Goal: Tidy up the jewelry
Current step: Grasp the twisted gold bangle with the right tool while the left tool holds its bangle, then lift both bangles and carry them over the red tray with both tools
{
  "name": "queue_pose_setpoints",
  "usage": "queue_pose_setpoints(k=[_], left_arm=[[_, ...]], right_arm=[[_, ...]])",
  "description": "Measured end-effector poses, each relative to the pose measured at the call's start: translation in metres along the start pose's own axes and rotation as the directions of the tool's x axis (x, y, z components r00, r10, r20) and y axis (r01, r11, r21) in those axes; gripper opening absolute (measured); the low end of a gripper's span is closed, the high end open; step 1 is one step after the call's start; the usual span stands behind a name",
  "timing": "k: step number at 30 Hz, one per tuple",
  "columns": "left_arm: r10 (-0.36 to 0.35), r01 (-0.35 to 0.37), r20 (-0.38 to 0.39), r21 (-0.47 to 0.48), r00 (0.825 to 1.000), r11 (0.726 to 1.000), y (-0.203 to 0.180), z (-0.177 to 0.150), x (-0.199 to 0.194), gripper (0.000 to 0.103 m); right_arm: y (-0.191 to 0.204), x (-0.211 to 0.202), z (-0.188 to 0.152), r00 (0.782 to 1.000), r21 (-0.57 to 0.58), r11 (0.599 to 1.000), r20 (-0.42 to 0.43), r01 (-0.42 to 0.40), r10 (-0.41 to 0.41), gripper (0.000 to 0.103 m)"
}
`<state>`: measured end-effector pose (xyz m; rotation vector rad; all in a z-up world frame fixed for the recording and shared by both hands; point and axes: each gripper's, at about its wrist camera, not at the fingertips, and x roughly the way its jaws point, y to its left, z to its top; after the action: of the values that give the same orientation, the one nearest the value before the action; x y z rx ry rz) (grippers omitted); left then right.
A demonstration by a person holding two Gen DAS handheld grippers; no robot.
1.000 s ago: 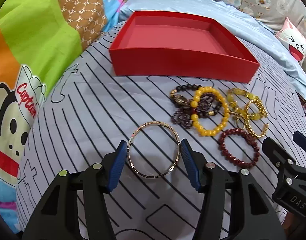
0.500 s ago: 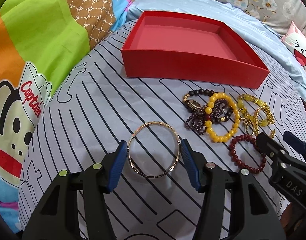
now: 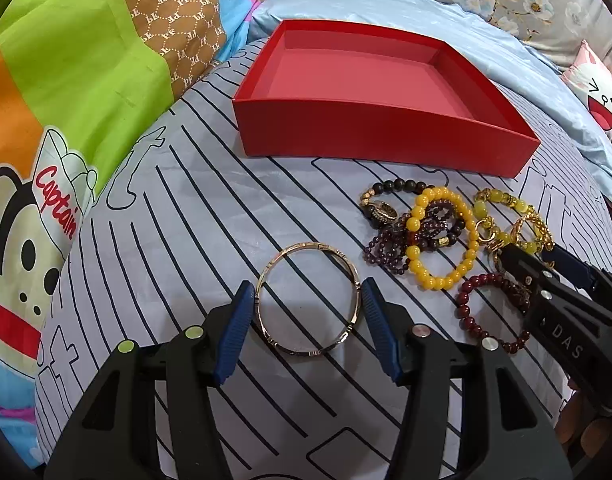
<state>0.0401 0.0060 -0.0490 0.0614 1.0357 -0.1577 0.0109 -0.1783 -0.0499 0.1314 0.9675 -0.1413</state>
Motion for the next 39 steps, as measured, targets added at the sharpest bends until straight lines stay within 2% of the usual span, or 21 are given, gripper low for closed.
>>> queue_pose_setpoints(k=[14, 21, 26, 29, 34, 39], left_arm=[[-0.007, 0.006, 0.045, 0.013, 0.999, 1.0, -0.006, 0.003, -0.026, 0.053], [-0.03, 0.026, 0.107, 0.037, 0.994, 0.999, -0.013, 0.023, -0.051, 0.053], [-0.057, 0.046, 0.189, 0.064, 0.98, 0.997, -0.019, 0.067, -0.065, 0.053], [-0.071, 0.055, 0.218, 0.076, 0.973, 0.996, -0.023, 0.1, -0.062, 0.053], [-0.06, 0.032, 0.261, 0.112, 0.964, 0.993, -0.03, 0.163, -0.035, 0.053], [-0.063, 0.04, 0.23, 0.102, 0.971, 0.994, -0.032, 0.206, 0.01, 0.053]], right_arm=[[-0.007, -0.048, -0.002, 0.997, 0.014, 0.999, 0.07, -0.039, 0.038, 0.055], [-0.008, -0.074, 0.021, 0.989, 0.002, 0.997, 0.129, -0.079, 0.078, 0.055], [-0.007, -0.075, 0.064, 0.98, -0.014, 0.995, 0.168, -0.102, 0.103, 0.055], [-0.007, -0.063, 0.102, 0.976, -0.013, 0.993, 0.184, -0.116, 0.116, 0.055], [0.001, -0.032, 0.161, 0.975, -0.038, 0.996, 0.204, -0.082, 0.088, 0.055], [0.017, 0.013, 0.205, 0.98, -0.077, 0.996, 0.185, -0.055, 0.068, 0.055]])
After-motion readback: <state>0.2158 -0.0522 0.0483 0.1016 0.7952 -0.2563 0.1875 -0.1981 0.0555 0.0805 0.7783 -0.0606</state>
